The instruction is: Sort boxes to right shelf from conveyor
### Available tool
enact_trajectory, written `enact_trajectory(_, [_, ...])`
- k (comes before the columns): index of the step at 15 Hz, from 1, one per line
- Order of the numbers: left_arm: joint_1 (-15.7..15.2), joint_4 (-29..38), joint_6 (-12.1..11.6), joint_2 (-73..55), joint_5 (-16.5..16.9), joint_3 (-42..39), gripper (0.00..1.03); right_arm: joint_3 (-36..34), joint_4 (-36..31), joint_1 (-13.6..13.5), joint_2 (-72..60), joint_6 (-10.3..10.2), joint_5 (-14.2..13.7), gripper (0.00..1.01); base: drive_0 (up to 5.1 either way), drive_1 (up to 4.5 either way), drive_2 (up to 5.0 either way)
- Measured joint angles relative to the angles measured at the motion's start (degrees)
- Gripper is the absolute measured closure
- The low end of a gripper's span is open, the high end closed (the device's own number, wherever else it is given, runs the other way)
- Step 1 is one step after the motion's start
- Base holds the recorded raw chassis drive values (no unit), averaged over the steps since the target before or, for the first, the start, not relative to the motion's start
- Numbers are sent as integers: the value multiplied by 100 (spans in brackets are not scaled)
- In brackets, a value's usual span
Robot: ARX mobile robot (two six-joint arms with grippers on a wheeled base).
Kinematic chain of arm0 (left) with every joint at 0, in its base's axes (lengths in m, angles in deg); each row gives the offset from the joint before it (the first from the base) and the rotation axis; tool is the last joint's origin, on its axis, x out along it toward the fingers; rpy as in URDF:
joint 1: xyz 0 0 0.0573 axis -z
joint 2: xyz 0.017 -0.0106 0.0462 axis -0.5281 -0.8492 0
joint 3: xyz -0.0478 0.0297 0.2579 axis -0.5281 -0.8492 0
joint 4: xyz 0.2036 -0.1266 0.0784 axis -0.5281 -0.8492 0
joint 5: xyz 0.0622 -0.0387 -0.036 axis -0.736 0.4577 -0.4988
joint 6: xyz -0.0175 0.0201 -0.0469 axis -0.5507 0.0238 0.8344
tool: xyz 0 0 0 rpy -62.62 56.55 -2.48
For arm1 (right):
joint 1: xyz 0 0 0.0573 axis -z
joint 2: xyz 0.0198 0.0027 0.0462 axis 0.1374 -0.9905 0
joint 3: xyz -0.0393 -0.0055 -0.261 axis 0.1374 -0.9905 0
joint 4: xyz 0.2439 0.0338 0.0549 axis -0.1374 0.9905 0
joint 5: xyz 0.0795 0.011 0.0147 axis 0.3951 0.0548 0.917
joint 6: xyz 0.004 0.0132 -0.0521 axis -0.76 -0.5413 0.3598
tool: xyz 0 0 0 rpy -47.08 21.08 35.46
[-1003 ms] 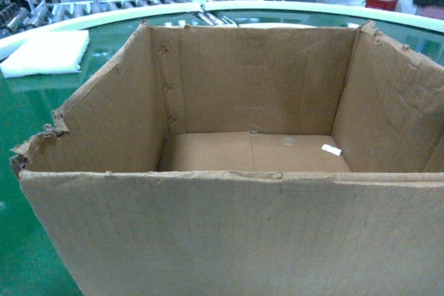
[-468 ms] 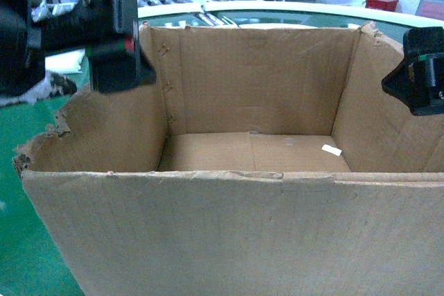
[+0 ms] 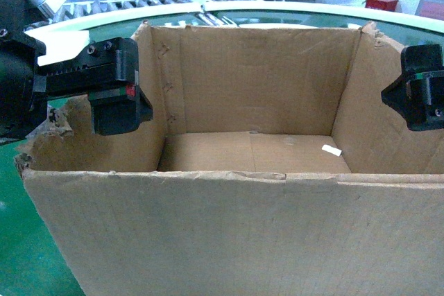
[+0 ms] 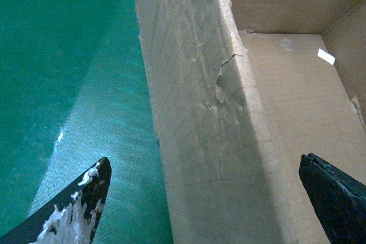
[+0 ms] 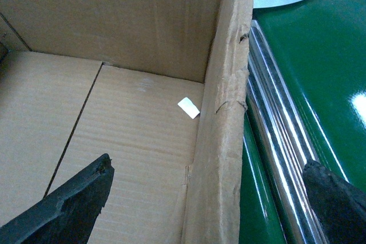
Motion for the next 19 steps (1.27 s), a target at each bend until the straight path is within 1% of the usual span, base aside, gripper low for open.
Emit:
enact_trajectory(1, [24, -17, -4, 46, -59, -2, 11, -57, -70, 4, 31, 0, -37, 4, 0, 0, 0])
enact_trajectory(2, [42, -33, -4, 81, -109, -2, 22, -120, -109, 2, 63, 4, -70, 15, 0, 0, 0])
enact_trajectory(3, [48, -33, -7, 101, -138, -2, 29, -142, -133, 4, 81, 4, -72, 22, 0, 0, 0])
enact_trajectory(4, [59, -26, -9, 125, -243, -4, 40, -188, -179, 31, 105, 2, -96, 33, 0, 0, 0])
enact_trajectory(5, [87, -15, -7, 160, -247, -15, 51, -197, -190, 39, 116, 2, -98, 42, 0, 0, 0])
enact_trajectory(7, [131, 15, -7, 203, -267, -26, 67, -238, -238, 35, 151, 2, -120, 61, 0, 0, 0])
enact_trajectory(8, [186, 55, 2, 236, -289, -52, 89, -295, -280, 26, 208, 2, -125, 81, 0, 0, 0])
enact_trajectory(9, [186, 59, 4, 249, -365, -66, 98, -321, -302, 26, 223, -2, -153, 93, 0, 0, 0])
enact_trajectory(10, [190, 79, 15, 273, -385, -96, 101, -343, -348, 22, 225, -39, -151, 99, 0, 0, 0])
enact_trajectory(14, [302, 98, -2, 376, -562, -144, 101, -461, -479, -42, 341, -92, -192, 98, 0, 0, 0])
enact_trajectory(15, [308, 96, -79, 516, -697, -151, 101, -476, -472, -44, 428, -107, -214, 98, 0, 0, 0])
enact_trajectory(16, [319, 111, -308, 879, -859, 216, 101, -35, -413, -33, 822, -94, -245, 98, 0, 0, 0])
enact_trajectory(17, [407, 129, -463, 1185, -981, 761, 101, 490, -422, 44, 1204, -59, -247, 98, 0, 0, 0])
enact_trajectory(18, [466, 120, -529, 1333, -1032, 957, 101, 680, -396, 61, 1390, -59, -232, 98, 0, 0, 0])
enact_trajectory(19, [481, 142, -555, 1373, -1058, 1003, 101, 723, -407, 83, 1445, -59, -210, 98, 0, 0, 0])
